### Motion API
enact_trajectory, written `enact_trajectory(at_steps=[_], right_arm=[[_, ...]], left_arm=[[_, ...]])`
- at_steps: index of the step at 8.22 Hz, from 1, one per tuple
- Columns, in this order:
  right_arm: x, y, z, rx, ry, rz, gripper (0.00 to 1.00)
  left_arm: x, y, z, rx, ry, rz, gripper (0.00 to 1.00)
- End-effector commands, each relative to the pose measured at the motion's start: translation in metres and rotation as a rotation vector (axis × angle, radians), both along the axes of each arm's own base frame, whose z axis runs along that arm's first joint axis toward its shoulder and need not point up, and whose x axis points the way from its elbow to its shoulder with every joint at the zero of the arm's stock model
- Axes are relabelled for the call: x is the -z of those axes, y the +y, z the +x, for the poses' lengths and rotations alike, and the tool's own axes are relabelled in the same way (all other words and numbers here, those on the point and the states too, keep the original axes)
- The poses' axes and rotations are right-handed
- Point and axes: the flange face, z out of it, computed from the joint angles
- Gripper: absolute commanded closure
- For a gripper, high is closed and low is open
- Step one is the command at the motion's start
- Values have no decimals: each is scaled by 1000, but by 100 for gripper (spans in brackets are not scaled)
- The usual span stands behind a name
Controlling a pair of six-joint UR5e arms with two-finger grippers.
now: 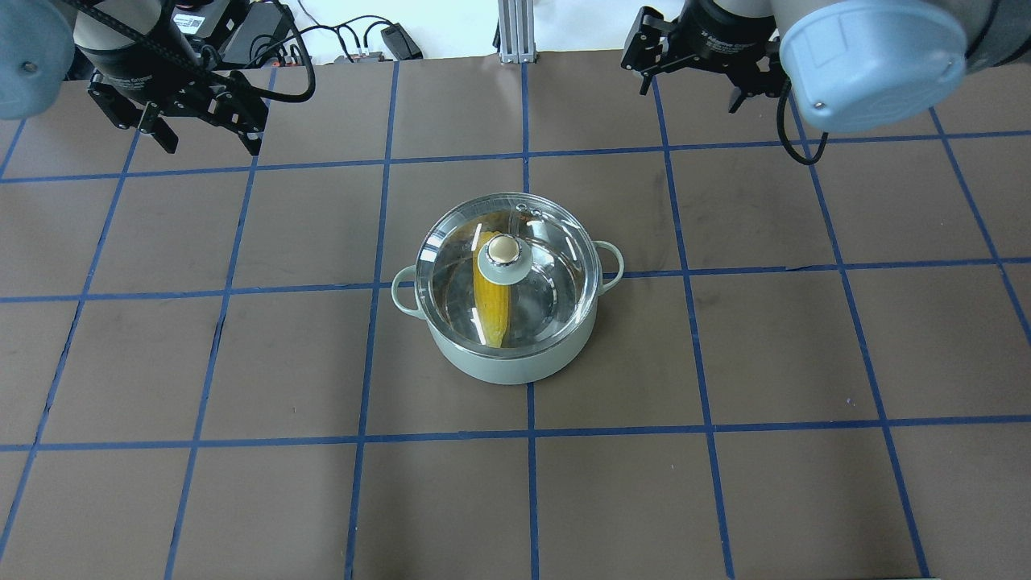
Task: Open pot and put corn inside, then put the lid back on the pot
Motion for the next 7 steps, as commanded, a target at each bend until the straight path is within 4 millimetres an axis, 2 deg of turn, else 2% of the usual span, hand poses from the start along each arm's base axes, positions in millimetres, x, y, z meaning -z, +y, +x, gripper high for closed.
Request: enact_trajectory(at_steps=[1, 7], right_arm=[[0, -5, -20, 48, 33, -6, 0], [4, -2, -28, 68, 54, 18, 0]], left_arm=[[1, 0, 0, 0, 0, 3, 0], [2, 0, 0, 0, 1, 6, 0]])
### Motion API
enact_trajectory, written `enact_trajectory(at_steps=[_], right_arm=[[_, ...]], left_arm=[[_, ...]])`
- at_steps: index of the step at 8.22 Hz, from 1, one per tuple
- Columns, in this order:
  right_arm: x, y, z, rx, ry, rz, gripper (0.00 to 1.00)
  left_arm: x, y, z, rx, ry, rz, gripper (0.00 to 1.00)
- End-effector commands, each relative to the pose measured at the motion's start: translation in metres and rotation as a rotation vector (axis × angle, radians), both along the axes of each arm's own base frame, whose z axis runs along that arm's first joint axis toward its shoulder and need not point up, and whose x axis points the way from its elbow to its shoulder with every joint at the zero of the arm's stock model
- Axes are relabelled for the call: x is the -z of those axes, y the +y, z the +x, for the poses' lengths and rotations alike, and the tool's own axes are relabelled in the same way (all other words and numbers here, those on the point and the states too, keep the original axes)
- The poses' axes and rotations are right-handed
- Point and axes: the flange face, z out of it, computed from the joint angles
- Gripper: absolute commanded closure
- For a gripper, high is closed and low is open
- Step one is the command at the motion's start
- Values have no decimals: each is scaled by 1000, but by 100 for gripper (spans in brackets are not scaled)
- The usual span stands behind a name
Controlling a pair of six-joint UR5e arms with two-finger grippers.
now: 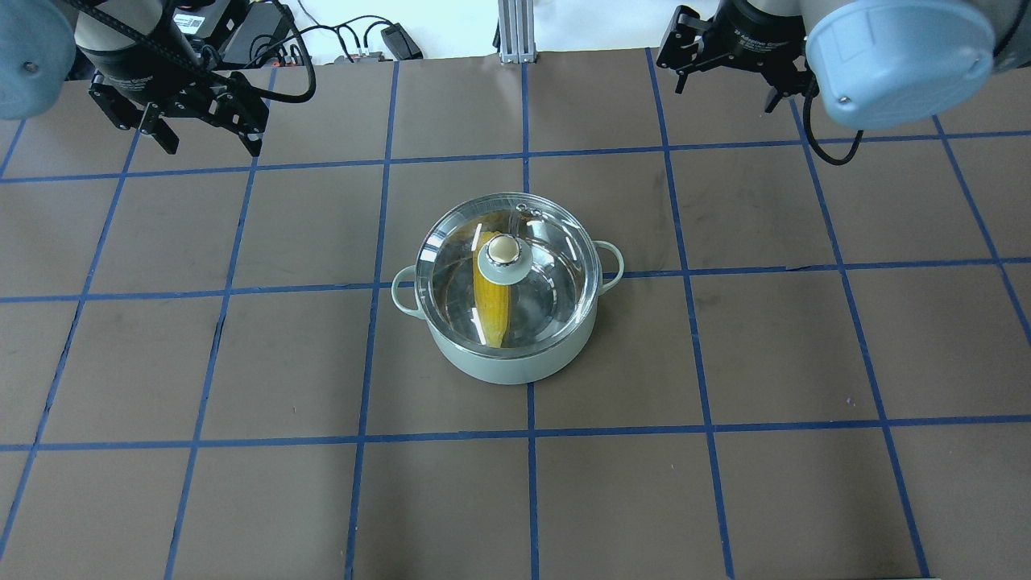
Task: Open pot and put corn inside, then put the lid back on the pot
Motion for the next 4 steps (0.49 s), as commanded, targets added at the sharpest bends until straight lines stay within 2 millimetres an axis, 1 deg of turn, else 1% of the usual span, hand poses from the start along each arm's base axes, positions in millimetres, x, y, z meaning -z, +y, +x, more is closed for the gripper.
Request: enact_trajectory(at_steps=[1, 2, 4], right_arm=[[0, 2, -1, 0, 2, 12, 0], [0, 2, -1, 0, 2, 12, 0], [1, 2, -2, 2, 3, 13, 0]], left_arm=[[6, 1, 0, 0, 1, 10, 0], [8, 3, 0, 0, 0, 14, 0], [7, 3, 0, 0, 0, 9, 0]])
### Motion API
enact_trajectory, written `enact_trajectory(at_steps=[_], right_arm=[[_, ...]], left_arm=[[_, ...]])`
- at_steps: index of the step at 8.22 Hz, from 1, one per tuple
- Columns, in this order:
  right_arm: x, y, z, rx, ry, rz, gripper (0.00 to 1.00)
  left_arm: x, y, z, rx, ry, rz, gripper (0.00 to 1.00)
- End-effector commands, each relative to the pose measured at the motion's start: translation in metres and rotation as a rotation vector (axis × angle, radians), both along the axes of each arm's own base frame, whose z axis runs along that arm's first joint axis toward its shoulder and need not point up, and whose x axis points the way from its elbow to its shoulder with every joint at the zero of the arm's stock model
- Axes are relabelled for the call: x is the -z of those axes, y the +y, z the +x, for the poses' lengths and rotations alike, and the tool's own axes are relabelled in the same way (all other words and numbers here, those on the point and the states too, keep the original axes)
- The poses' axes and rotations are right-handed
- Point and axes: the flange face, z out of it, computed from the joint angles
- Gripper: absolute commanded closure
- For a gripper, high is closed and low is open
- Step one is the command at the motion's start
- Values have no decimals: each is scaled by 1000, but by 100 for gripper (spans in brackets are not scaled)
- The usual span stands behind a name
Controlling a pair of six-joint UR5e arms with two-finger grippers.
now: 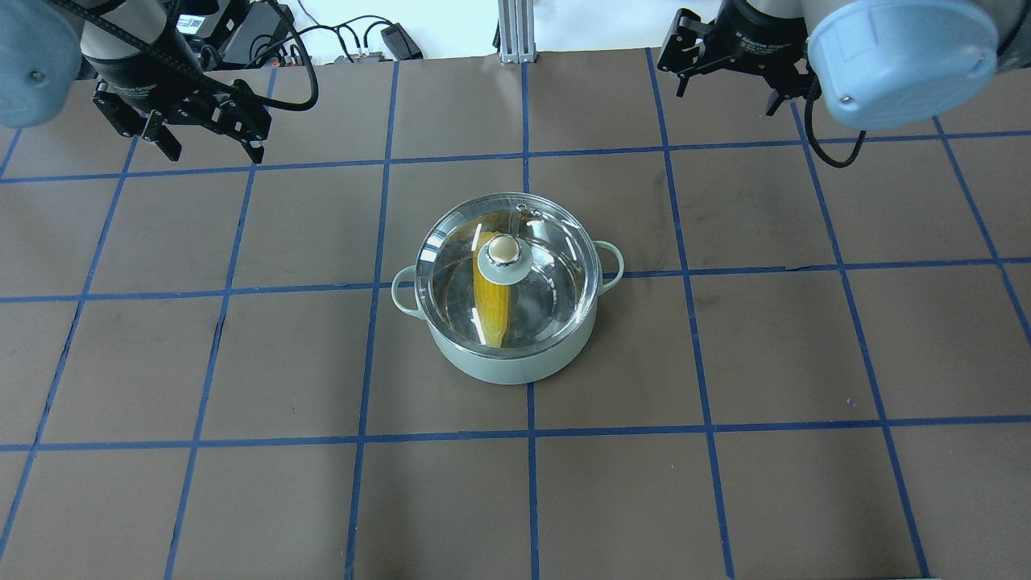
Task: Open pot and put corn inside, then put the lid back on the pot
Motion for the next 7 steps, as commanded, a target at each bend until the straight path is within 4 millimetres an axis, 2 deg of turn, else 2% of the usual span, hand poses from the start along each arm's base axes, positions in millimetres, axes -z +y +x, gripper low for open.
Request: enact_trajectory(at_steps=[1, 2, 7], right_arm=[[0, -1, -4, 8, 20, 1, 0], [-1, 0, -6, 12, 31, -2, 0], [3, 2, -7, 10, 39, 30, 0]], left_arm=[[2, -3, 0, 0, -1, -5, 0], [-7, 2, -1, 16, -8, -20, 0], [-5, 1, 0, 12, -4, -21, 0]])
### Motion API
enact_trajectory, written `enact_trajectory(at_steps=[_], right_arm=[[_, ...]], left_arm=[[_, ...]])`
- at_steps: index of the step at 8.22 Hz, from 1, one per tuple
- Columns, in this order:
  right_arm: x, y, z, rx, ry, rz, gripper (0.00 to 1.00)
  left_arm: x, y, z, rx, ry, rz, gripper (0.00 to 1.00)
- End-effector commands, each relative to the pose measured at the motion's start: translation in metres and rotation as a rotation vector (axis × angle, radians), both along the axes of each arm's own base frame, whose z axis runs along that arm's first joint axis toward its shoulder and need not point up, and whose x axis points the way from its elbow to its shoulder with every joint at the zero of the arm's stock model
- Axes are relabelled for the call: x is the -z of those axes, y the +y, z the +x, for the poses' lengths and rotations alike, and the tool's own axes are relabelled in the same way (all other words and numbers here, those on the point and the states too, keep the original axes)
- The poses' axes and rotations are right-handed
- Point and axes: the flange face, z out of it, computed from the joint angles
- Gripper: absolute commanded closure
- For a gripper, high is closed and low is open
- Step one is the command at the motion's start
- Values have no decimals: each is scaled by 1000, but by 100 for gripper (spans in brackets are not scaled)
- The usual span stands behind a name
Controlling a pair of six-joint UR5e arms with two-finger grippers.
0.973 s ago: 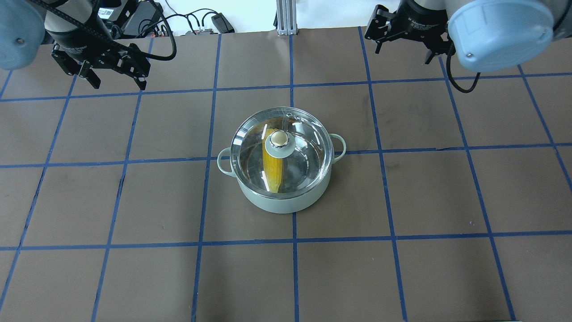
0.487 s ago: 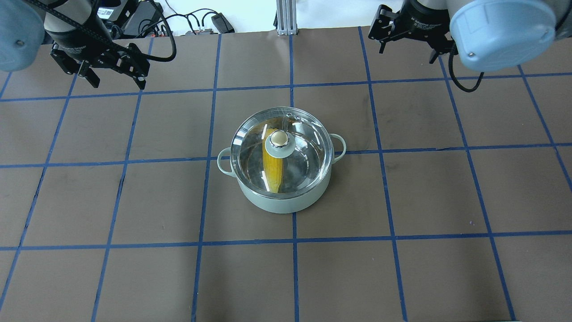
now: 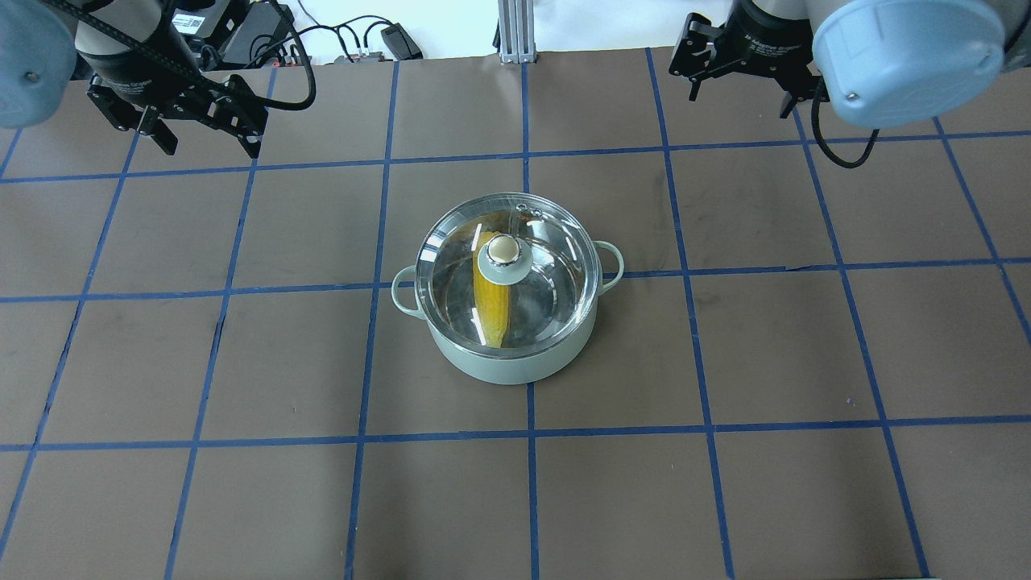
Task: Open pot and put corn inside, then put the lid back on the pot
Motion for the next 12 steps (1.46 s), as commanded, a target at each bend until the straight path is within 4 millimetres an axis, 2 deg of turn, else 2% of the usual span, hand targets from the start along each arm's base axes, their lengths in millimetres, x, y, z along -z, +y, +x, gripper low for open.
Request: enact_trajectory(at_steps=[1, 4, 12], right_arm=[[2, 1, 0, -3, 1, 14, 0], [10, 6, -1, -14, 9, 83, 0], [8, 6, -3, -10, 30, 74, 0]], left_arm=[[1, 0, 0, 2, 1, 2, 0], [2, 0, 0, 3, -1, 4, 0], [4, 0, 0, 5, 1, 8, 0]])
